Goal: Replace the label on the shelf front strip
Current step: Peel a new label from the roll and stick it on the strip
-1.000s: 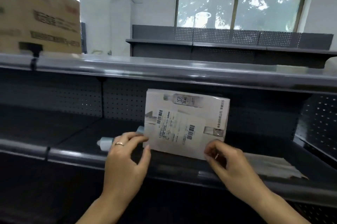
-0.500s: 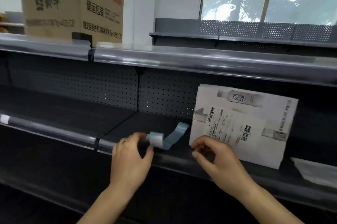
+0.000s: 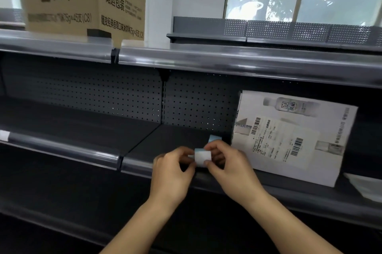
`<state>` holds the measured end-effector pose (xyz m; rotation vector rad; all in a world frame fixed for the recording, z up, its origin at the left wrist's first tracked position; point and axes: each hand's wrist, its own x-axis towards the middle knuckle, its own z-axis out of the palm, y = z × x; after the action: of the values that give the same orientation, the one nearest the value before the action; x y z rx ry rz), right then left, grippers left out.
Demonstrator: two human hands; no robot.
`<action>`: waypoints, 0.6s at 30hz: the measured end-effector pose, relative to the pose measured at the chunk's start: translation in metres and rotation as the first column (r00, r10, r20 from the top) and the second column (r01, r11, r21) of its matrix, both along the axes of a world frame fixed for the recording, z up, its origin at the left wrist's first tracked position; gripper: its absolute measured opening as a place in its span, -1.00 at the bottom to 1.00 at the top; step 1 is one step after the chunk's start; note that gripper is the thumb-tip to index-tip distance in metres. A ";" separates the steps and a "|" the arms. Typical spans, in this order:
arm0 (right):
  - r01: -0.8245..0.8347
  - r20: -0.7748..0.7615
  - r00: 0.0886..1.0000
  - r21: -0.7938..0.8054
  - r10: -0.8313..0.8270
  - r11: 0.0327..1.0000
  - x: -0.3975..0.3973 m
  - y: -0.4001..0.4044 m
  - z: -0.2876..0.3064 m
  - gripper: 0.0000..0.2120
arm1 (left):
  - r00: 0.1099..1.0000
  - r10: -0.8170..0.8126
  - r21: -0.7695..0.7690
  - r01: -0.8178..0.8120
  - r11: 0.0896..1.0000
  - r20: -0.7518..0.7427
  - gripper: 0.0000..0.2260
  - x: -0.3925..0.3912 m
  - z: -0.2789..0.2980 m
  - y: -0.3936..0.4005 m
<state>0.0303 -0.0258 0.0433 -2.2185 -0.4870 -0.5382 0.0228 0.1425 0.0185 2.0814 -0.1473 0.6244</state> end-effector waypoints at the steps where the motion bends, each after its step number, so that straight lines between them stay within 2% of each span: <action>1: 0.010 0.006 1.000 0.008 -0.010 1.000 0.000 0.001 -0.001 -0.75 | 1.000 -0.016 -0.002 0.016 1.000 0.005 -0.76 0.001 -0.001 0.001; 3: 0.021 0.006 1.000 0.064 -0.021 0.998 0.002 0.002 -0.002 -0.74 | 0.998 -0.049 -0.039 0.050 0.998 0.027 -0.79 0.003 0.000 0.002; 7: -0.002 -0.053 0.998 0.310 0.019 0.951 0.005 0.003 0.004 -0.70 | 0.988 -0.142 -0.235 0.151 0.960 0.055 -0.84 0.001 0.008 0.002; 10: -0.012 -0.060 0.997 0.425 0.041 0.905 0.002 0.003 0.014 -0.76 | 0.976 -0.210 -0.326 0.217 0.920 0.057 -0.89 0.001 0.014 0.000; 14: -0.050 -0.010 0.998 0.476 0.062 0.878 -0.005 -0.003 0.023 -0.83 | 0.945 -0.315 -0.320 0.327 0.889 0.090 -0.87 -0.003 0.015 -0.002; 18: -0.078 0.042 0.997 0.412 0.067 0.908 -0.008 -0.004 0.023 -0.83 | 0.927 -0.350 -0.286 0.375 0.882 0.134 -0.86 -0.004 0.014 -0.005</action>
<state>0.0227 -0.0303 0.0662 -1.7822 -0.4225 -0.5737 0.0184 0.1376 0.0329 1.6699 -0.4479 0.4638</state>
